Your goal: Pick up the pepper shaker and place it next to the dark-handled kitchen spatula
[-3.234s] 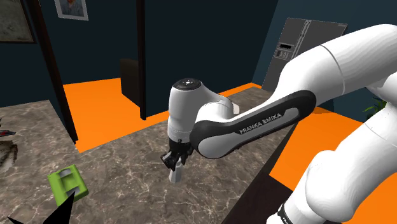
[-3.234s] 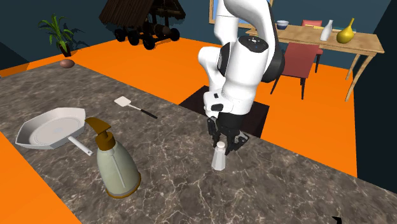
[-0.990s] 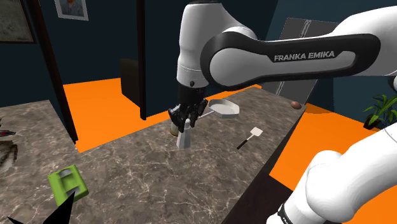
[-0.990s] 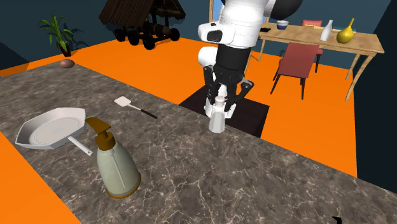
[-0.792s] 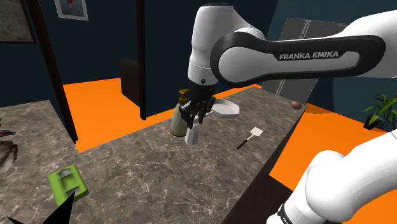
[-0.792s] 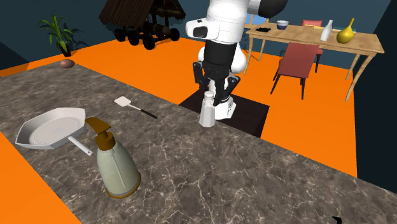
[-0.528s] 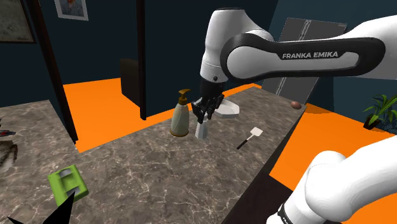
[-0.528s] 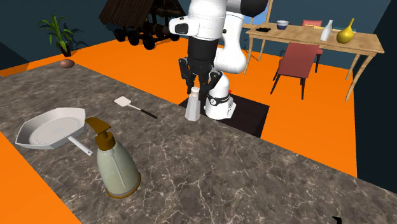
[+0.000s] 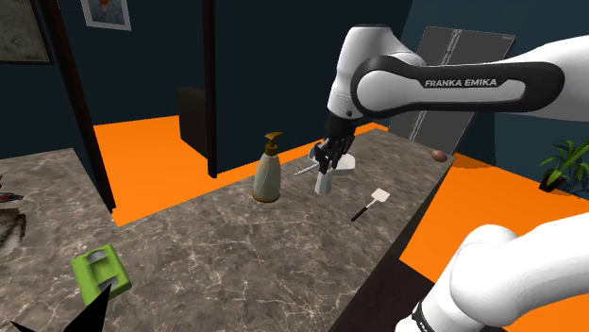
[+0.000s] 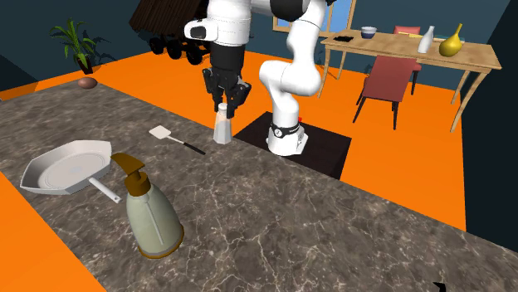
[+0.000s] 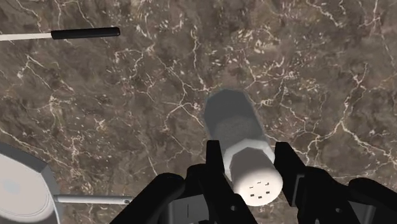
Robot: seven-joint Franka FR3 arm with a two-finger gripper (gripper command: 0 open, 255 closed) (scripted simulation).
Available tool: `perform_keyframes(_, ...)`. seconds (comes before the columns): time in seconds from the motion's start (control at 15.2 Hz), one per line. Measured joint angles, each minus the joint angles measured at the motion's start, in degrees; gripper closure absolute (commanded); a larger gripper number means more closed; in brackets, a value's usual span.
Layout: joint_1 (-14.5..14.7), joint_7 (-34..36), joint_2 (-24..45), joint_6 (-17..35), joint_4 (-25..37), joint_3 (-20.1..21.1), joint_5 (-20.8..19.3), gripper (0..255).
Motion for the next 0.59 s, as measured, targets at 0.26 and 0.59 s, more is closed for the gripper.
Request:
perform_keyframes(0.26,-2.2,-5.9,-0.8,0.6,-0.9,-4.9,-2.1,255)
perform_keyframes(0.59,-5.0,-13.0,-0.5,1.5,-1.0,-10.7,-4.6,255)
